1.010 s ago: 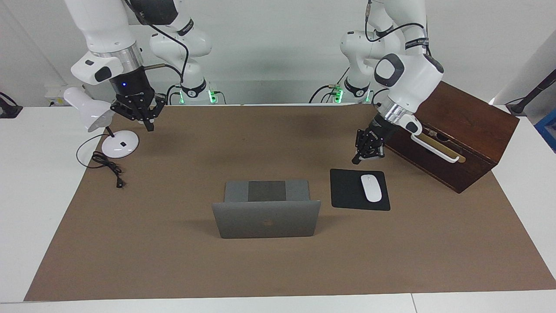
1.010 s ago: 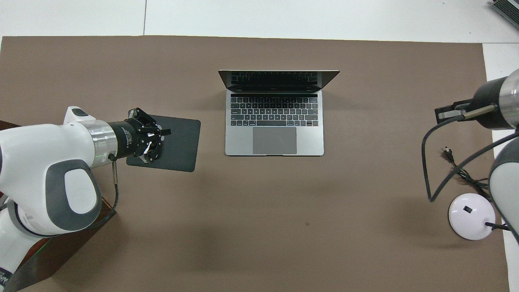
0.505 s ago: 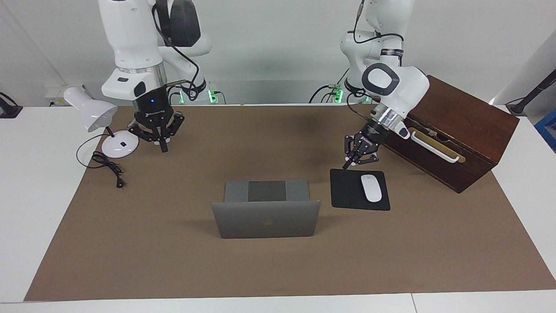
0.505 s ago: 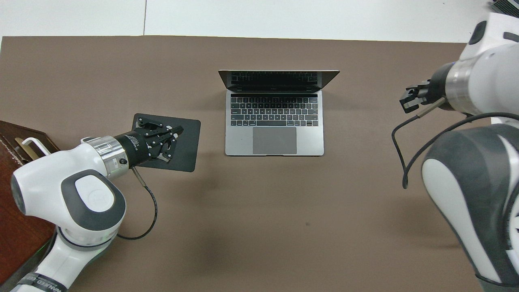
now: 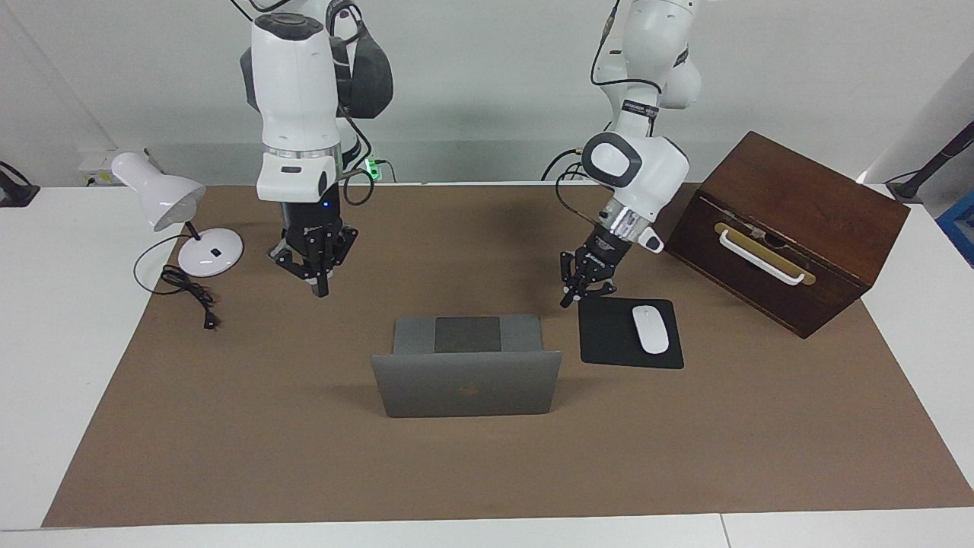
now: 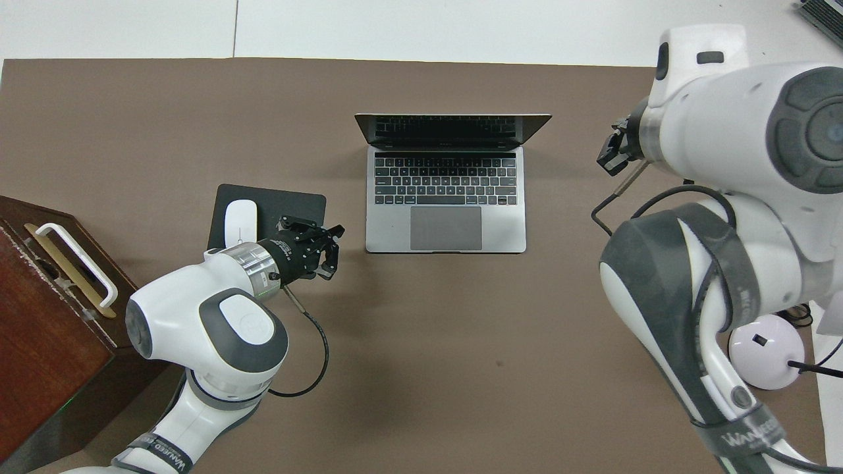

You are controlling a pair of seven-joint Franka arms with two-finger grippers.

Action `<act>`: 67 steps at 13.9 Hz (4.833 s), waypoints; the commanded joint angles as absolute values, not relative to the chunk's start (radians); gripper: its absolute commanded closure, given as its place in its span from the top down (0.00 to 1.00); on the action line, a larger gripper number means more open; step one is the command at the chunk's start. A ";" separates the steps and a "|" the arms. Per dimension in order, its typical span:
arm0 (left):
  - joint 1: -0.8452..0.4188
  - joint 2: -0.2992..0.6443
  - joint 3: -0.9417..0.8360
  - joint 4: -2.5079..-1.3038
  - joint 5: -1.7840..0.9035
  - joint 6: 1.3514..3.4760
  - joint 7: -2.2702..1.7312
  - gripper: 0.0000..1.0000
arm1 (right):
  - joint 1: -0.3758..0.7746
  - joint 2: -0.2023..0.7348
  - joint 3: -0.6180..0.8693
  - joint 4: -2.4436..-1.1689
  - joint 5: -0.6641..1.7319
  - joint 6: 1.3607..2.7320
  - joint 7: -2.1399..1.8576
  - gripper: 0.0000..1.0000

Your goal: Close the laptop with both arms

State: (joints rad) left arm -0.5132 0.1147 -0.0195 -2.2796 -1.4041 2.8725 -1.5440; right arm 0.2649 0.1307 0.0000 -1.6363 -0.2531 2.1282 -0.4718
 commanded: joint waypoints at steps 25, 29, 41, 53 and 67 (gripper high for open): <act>-0.626 0.354 -0.014 -2.137 -1.887 2.887 -1.034 0.00 | 0.319 0.626 0.080 -1.042 -0.217 2.221 0.244 0.00; -0.626 0.357 -0.014 -2.141 -1.898 2.887 -1.011 0.00 | 0.328 0.656 0.092 -1.043 -0.210 2.312 0.304 0.00; -0.624 0.357 -0.014 -2.141 -1.901 2.884 -1.003 0.00 | 0.337 0.696 0.094 -1.084 -0.060 2.309 0.308 0.00; -0.624 0.357 -0.014 -2.141 -1.911 2.884 -1.003 0.00 | 0.341 0.689 0.097 -1.166 0.002 2.207 0.308 0.00; -0.618 0.357 -0.014 -2.143 -1.919 2.881 -1.003 0.00 | 0.341 0.680 0.095 -1.204 0.060 2.114 0.313 0.00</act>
